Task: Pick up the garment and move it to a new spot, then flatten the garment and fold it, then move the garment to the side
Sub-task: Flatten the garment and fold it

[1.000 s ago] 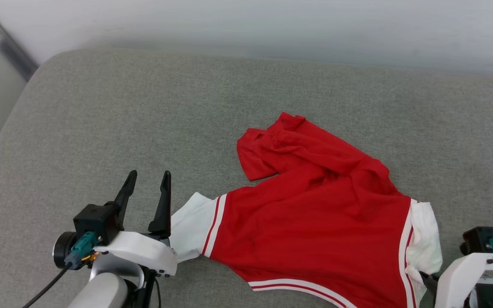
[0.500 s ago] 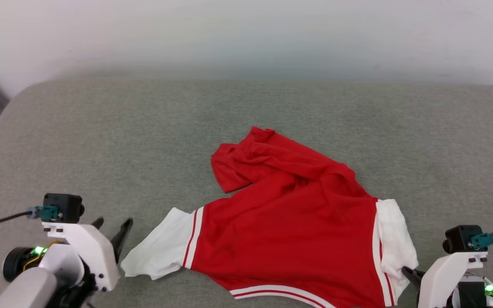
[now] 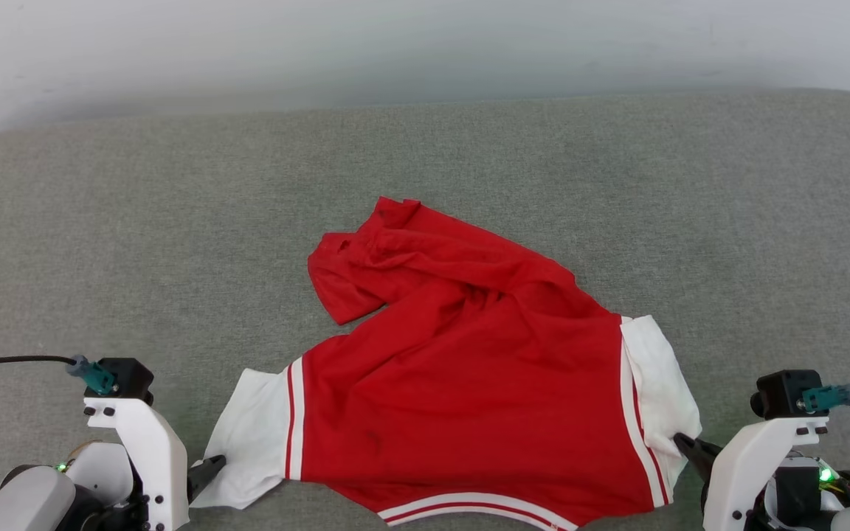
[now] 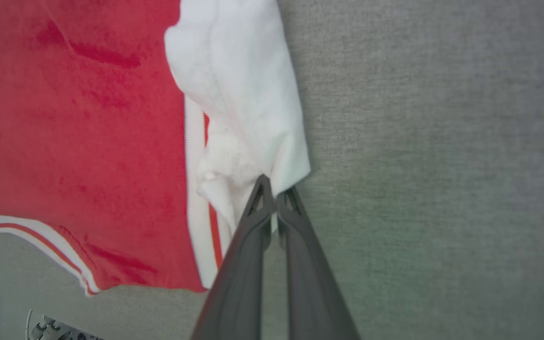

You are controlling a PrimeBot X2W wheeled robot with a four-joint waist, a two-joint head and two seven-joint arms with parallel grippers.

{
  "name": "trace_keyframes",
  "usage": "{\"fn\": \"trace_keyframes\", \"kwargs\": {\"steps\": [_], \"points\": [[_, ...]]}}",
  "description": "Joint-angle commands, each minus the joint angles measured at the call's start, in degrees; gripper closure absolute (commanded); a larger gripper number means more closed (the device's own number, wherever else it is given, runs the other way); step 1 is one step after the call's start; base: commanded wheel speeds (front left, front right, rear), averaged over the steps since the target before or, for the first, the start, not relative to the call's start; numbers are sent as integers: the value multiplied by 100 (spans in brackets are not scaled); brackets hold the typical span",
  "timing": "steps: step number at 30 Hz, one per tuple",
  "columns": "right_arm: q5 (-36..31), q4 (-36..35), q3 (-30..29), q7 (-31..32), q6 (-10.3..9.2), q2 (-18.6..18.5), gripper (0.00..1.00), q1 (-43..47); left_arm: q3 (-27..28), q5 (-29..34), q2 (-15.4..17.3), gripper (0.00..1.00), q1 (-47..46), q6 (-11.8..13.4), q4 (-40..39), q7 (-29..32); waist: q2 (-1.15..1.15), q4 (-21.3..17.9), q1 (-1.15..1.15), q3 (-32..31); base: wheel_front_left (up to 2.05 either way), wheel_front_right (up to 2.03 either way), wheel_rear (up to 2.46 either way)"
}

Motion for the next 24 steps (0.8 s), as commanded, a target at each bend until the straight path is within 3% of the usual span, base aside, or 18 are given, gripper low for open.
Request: {"fn": "trace_keyframes", "kwargs": {"steps": [1,2,3,4,5,8,16,24], "points": [[0,25,-6,-48,-2,-5,100,-80,-345,-104,-266,0,280,-81,152,303,0,-52,0,55,0,0,0],[2,47,-6,-60,-2,-7,100,-88,-449,-180,-340,7,361,-86,207,478,0,-63,0,60,0,0,0],[-1,64,-15,-93,-3,-11,100,-106,-547,-214,-397,52,416,-107,238,624,0,-69,0,66,0,0,0],[-1,69,-26,-109,-3,-12,100,-130,-610,-234,-448,64,444,-123,251,698,0,-69,0,68,0,0,0],[-4,82,-36,-131,-3,-14,100,-147,-633,-258,-501,100,456,-124,257,716,0,-63,0,63,0,0,0],[-55,109,-104,-209,-3,-35,100,-181,-559,-240,-573,100,421,-118,221,481,0,-5,0,4,0,0,0],[-215,166,-265,-392,-2,-112,100,-381,-250,395,-376,100,-151,16,-61,-440,0,196,0,-306,0,0,0],[-328,350,-374,-439,-3,-268,100,-937,47,1067,-415,100,-942,382,-347,-1262,0,303,0,-690,0,0,0]]}}
